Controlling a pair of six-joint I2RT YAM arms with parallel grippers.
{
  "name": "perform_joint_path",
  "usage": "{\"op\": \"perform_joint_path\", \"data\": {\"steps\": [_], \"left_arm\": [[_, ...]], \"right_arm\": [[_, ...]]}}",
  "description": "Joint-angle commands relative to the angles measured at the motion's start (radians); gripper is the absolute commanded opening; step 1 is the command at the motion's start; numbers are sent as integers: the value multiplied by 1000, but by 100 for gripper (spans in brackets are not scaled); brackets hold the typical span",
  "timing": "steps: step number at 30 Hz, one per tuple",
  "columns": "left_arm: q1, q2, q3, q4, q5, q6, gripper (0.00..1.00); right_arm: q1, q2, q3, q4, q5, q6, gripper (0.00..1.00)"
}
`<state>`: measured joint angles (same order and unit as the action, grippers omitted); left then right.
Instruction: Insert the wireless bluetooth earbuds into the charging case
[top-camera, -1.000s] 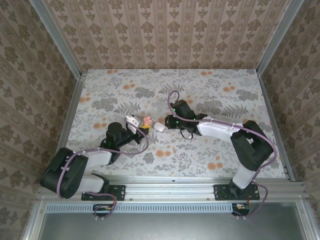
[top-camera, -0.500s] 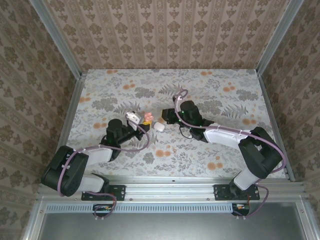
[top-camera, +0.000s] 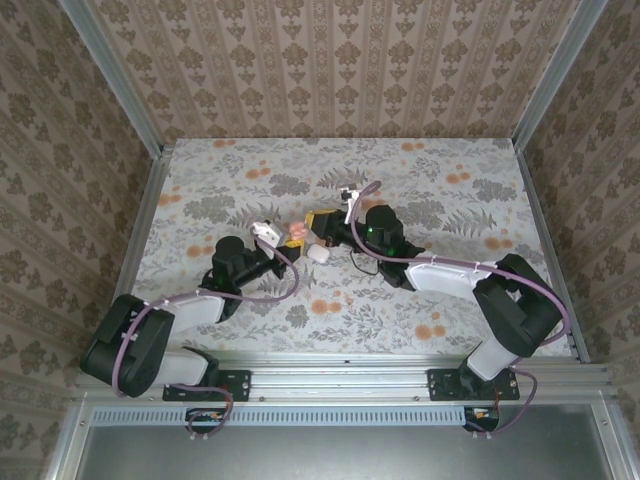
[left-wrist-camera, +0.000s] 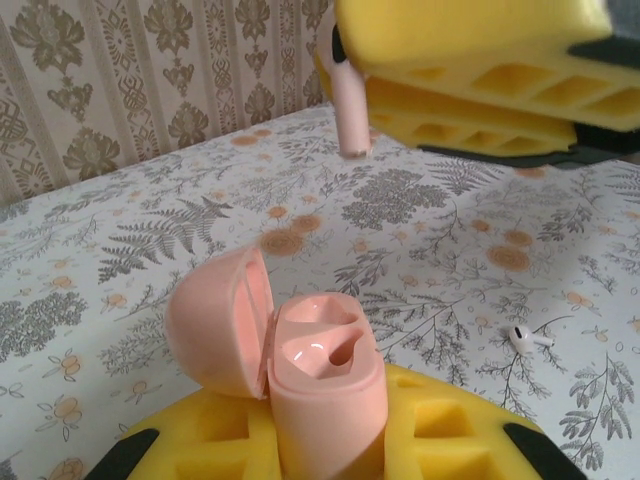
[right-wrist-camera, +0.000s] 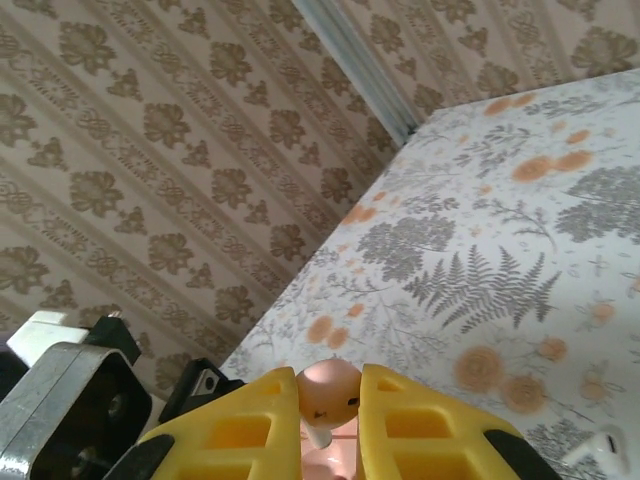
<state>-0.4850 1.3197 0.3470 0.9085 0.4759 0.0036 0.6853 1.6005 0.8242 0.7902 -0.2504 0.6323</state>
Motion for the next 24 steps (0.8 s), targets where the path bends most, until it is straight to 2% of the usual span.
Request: {"op": "perform_joint_path", "data": {"steps": [1, 24], "left_arm": [[-7, -30, 29, 1, 26, 10, 13], [-7, -92, 26, -9, 3, -8, 13]], "right_arm": [[22, 24, 33, 59, -46, -11, 15], [41, 67, 32, 54, -39, -36, 15]]}}
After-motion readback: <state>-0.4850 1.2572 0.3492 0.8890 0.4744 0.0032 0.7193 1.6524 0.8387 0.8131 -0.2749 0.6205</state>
